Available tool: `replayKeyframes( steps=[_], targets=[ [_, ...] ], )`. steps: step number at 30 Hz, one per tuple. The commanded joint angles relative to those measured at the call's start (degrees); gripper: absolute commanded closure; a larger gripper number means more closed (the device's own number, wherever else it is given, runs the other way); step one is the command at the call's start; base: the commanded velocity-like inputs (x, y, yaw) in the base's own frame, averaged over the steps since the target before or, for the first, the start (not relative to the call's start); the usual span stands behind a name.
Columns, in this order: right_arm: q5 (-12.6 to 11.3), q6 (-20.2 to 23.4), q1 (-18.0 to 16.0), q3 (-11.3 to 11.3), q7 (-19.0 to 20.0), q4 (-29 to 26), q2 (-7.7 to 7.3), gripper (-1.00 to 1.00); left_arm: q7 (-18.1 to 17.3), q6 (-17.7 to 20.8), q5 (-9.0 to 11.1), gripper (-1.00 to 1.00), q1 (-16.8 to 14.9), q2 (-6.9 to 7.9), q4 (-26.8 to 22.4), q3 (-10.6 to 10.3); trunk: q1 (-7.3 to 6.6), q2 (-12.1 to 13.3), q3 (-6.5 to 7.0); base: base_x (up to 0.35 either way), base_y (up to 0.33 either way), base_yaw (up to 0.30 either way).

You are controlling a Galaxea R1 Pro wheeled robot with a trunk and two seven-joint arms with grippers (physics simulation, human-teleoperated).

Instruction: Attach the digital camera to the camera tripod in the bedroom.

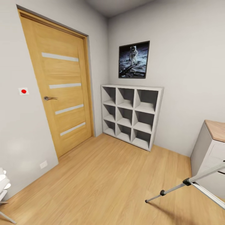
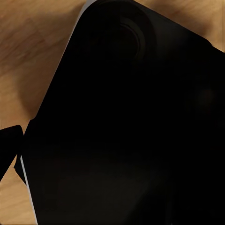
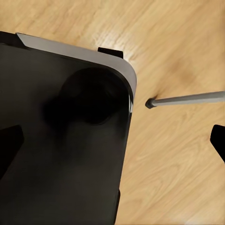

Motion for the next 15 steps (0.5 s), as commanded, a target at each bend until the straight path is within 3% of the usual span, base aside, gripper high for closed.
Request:
replayKeyframes(
  steps=[1,10,15],
  targets=[
    [0.5,0.0,0.0,-0.1,-0.1,-0.1,0.04,-1.0,0.1,-0.1,-0.2,-1.0,0.0,-0.03,-0.1,0.4,0.0,0.0,-0.03,0.002,-0.003,-0.092],
    [0.5,0.0,0.0,-0.1,-0.1,-0.1,0.23,-1.0,0.1,-0.1,-0.1,-1.0,0.0,-0.03,-0.1,0.4,0.0,0.0,-0.03,0.001,-0.001,-0.171],
    [0.5,0.0,0.0,-0.1,-0.1,-0.1,0.14,-1.0,0.1,-0.1,-0.1,-1.0,0.0,-0.03,-0.2,0.4,0.0,0.0,-0.03,0.0,0.0,-0.062]
  ],
)
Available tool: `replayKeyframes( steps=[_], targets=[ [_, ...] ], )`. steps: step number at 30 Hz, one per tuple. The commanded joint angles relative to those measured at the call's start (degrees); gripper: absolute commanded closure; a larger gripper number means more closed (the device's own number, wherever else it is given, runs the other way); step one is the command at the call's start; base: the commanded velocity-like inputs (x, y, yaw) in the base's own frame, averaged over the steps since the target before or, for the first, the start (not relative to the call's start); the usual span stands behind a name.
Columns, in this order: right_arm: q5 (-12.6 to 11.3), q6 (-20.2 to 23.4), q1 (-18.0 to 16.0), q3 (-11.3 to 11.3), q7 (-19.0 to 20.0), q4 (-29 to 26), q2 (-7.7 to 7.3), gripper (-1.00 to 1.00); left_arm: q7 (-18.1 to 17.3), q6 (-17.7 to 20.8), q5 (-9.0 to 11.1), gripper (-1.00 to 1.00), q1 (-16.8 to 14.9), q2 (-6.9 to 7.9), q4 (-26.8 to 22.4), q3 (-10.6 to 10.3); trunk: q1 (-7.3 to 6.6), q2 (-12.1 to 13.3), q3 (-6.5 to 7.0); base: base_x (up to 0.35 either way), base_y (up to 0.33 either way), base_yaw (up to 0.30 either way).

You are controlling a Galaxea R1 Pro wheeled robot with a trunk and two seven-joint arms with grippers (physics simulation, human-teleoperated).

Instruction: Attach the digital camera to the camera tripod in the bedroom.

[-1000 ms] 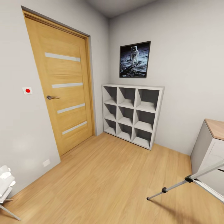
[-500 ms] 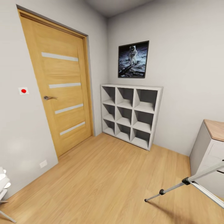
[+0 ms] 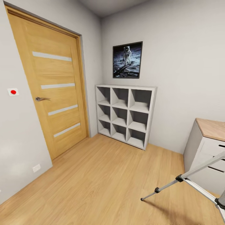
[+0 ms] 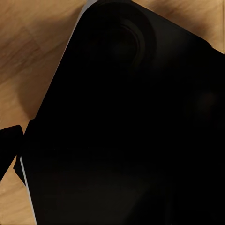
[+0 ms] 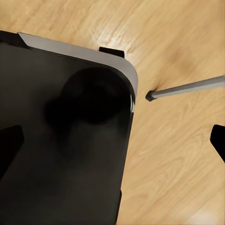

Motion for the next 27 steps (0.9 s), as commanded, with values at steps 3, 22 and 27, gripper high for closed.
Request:
replayKeyframes(
  steps=[3,22,27],
  targets=[
    [0.5,0.0,0.0,-0.1,-0.1,-0.1,-0.08,-1.0,0.1,0.0,-0.1,-1.0,0.0,-0.03,-0.1,0.4,0.0,0.0,-0.03,0.0,0.0,-0.015],
    [0.4,0.2,0.0,0.0,-0.1,-0.1,0.17,-1.0,0.1,0.0,-0.1,-1.0,0.0,-0.01,-0.2,0.5,0.0,0.0,-0.03,0.0,0.0,-0.063],
    [0.5,0.2,0.0,0.0,-0.1,-0.1,-0.01,-1.0,0.1,0.0,-0.1,-1.0,0.0,-0.02,-0.2,0.5,0.0,0.0,-0.03,0.0,0.0,-0.081]
  ],
)
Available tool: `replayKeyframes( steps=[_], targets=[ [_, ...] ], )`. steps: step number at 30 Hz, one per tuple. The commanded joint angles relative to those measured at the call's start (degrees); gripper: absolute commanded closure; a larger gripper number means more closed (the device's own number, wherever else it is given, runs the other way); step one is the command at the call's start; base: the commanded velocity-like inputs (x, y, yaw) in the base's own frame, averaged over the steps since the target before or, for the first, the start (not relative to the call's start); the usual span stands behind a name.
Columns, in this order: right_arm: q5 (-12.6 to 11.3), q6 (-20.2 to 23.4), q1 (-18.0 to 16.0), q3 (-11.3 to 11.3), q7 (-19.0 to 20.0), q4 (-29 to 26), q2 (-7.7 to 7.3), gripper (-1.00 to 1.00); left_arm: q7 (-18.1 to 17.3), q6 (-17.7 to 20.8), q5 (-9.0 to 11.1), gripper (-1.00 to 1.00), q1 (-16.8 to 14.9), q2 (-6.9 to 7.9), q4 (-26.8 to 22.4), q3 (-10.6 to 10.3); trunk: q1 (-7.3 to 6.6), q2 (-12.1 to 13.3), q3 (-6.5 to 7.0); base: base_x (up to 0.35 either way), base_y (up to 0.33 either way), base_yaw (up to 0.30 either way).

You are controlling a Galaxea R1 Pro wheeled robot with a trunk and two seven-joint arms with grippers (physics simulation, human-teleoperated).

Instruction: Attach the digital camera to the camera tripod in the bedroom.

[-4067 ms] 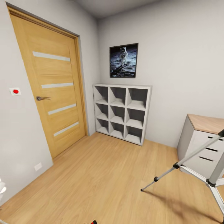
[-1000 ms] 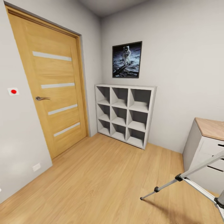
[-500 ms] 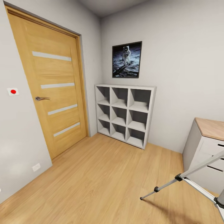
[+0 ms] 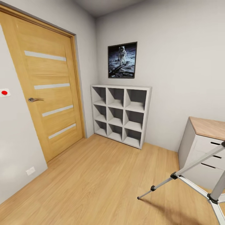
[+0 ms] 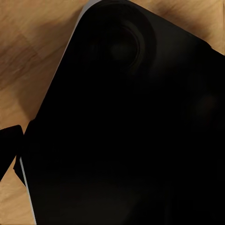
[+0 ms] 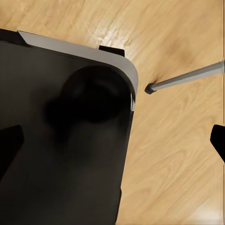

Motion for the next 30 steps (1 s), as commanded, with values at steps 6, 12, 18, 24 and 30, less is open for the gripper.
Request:
replayKeyframes(
  steps=[6,12,18,24,30],
  targets=[
    [0.5,-0.2,0.0,0.0,0.0,-0.1,-0.12,-1.0,0.1,0.0,-0.2,-1.0,0.0,-0.03,-0.1,0.4,0.0,0.0,-0.03,0.0,0.0,-0.006],
    [0.5,-0.2,0.0,0.0,0.0,-0.1,-0.17,-1.0,0.1,0.0,-0.2,-1.0,0.0,-0.03,-0.2,0.4,0.0,0.0,-0.03,0.0,0.0,0.0],
    [0.5,0.1,0.0,0.0,-0.1,-0.2,-0.32,-1.0,0.5,-0.1,-0.2,-1.0,0.0,-0.02,-0.6,0.2,0.0,0.0,-0.03,0.0,0.0,0.0],
    [0.8,0.3,0.0,-0.1,-0.1,-1.4,-0.44,-1.0,0.8,0.4,-0.5,-1.0,0.0,0.55,-4.6,-0.3,0.0,0.0,-0.03,0.0,0.0,0.0],
    [0.7,1.0,-0.1,-0.3,-2.5,-8.9,-0.08,-1.0,2.1,3.5,-0.4,-1.0,0.0,1.47,-16.9,-0.3,0.0,0.0,-0.03,0.0,0.0,0.0]
  ],
)
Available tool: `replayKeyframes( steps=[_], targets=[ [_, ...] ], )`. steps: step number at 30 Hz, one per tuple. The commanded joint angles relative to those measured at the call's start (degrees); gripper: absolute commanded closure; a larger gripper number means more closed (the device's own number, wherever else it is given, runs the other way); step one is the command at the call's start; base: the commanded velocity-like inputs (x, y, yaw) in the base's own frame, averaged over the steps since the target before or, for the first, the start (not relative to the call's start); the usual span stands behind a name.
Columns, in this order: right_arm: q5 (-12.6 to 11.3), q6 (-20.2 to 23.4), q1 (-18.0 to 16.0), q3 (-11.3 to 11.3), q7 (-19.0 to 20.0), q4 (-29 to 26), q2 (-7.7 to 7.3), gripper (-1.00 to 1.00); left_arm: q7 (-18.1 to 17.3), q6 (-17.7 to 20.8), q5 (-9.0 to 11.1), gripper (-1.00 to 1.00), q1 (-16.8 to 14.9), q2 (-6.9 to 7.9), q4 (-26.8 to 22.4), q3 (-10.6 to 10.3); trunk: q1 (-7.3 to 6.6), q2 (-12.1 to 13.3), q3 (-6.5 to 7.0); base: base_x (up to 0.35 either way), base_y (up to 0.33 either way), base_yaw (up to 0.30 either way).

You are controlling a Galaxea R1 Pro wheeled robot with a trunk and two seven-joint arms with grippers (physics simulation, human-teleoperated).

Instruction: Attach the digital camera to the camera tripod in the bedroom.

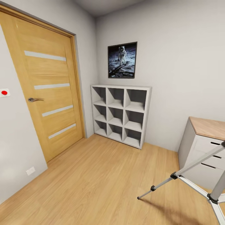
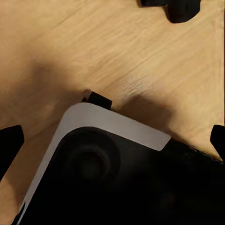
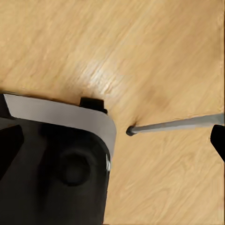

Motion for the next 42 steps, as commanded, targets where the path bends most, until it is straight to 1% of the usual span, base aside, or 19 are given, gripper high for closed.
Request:
replayKeyframes(
  steps=[1,4,7,8,9,13,14,17,20,21,23,27,31,39,42],
  targets=[
    [0.5,1.4,0.0,-0.1,-1.8,-4.1,0.13,-1.0,1.3,2.8,0.6,-1.0,0.0,0.16,-4.4,-0.1,0.01,0.0,-0.04,0.0,0.0,0.0],
    [0.2,5.7,-0.7,-0.1,-4.2,-10.0,0.34,-1.0,3.9,7.8,0.6,-1.0,-0.3,0.34,-10.0,-0.1,0.01,0.0,-0.04,0.0,0.0,0.0],
    [-0.1,10.9,-2.9,-0.2,-5.4,-14.3,0.66,-1.0,6.9,12.3,0.7,-1.0,-1.9,0.37,-14.1,0.0,0.01,0.0,-0.04,0.0,0.0,0.0],
    [-0.4,13.8,-5.3,-0.2,-5.9,-15.7,1.2,-1.0,8.9,14.2,0.8,-1.0,-3.9,0.27,-15.7,0.0,0.01,0.0,-0.04,0.0,0.0,0.0],
    [-0.6,14.9,-6.7,-0.3,-6.1,-16.1,1.59,-1.0,9.7,15.0,0.9,-1.0,-5.1,0.16,-16.2,0.1,0.01,0.0,-0.04,0.0,0.0,0.0],
    [-2.2,16.9,-12.6,-0.4,-6.6,-15.1,3.02,-1.0,12.8,16.8,1.1,-1.0,-10.1,-0.61,-15.7,0.2,0.01,0.0,-0.04,0.0,0.0,0.0],
    [-3.4,16.6,-15.2,-0.5,-6.8,-13.5,3.49,-1.0,14.2,17.1,1.2,-1.0,-12.2,-1.21,-14.4,0.3,0.01,0.0,-0.04,0.0,0.0,0.0],
    [-5.5,14.7,-18.3,-0.6,-6.9,-11.1,3.88,-1.0,16.5,17.2,1.5,-1.0,-14.2,-2.56,-12.7,0.4,0.01,0.0,-0.04,0.0,0.0,0.0],
    [-7.6,12.0,-19.9,-0.6,-7.0,-9.6,4.15,-1.0,18.7,16.5,1.8,-1.0,-15.3,-4.37,-11.9,0.2,0.01,0.0,-0.04,0.0,0.0,0.0],
    [-8.8,10.7,-20.6,-0.6,-7.1,-9.0,4.26,-1.0,19.9,16.1,1.8,-1.0,-15.7,-5.34,-11.6,0.1,0.01,0.0,-0.04,0.0,0.0,0.0],
    [-9.6,9.9,-21.0,-0.6,-7.2,-8.5,4.34,-1.0,20.6,15.9,1.8,-1.0,-15.9,-5.95,-11.5,-0.2,0.01,0.0,-0.04,0.0,0.0,0.0],
    [-9.9,8.9,-21.5,-0.4,-7.0,-8.2,4.4,-1.0,21.4,15.4,1.9,-1.0,-16.2,-6.76,-11.4,-1.0,0.01,0.0,-0.04,0.0,0.0,0.0],
    [-9.9,8.5,-21.6,-0.1,-6.8,-8.1,4.31,-1.0,21.6,15.2,1.9,-1.0,-16.3,-7.09,-11.4,-1.2,0.01,0.0,-0.04,0.0,0.0,0.0],
    [-9.8,8.5,-21.6,0.2,-6.7,-8.1,4.11,-1.0,21.7,14.9,1.9,-1.0,-16.4,-7.44,-11.5,-1.4,0.01,0.0,-0.04,0.0,0.0,0.0],
    [-9.8,9.6,-21.7,0.5,-6.7,-8.0,4.26,-1.0,21.9,14.9,1.9,-1.0,-16.4,-7.46,-11.6,-1.3,0.01,0.0,-0.04,0.0,0.0,0.0]
  ],
)
